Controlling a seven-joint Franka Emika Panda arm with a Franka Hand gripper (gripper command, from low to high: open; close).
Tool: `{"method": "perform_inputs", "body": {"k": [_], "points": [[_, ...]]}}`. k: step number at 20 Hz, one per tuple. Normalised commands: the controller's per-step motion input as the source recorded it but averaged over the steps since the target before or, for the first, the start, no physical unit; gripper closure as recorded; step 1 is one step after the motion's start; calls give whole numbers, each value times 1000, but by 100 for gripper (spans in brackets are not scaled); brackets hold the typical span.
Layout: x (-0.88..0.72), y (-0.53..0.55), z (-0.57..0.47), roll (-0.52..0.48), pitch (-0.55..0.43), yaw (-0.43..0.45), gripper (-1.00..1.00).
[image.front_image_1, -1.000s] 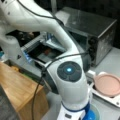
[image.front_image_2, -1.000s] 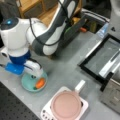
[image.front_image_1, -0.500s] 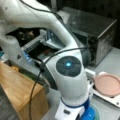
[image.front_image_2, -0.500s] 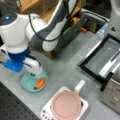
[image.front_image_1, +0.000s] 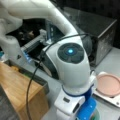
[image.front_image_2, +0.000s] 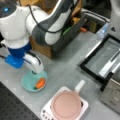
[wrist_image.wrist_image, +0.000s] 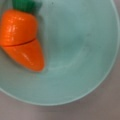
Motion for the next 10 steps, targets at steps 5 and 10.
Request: {"method": "perform_inputs", "body": {"k": [5,10], "points": [[-288,355,95,-104,81,-137,-100],[-538,485,94,-145,3,-65,-100]]}}
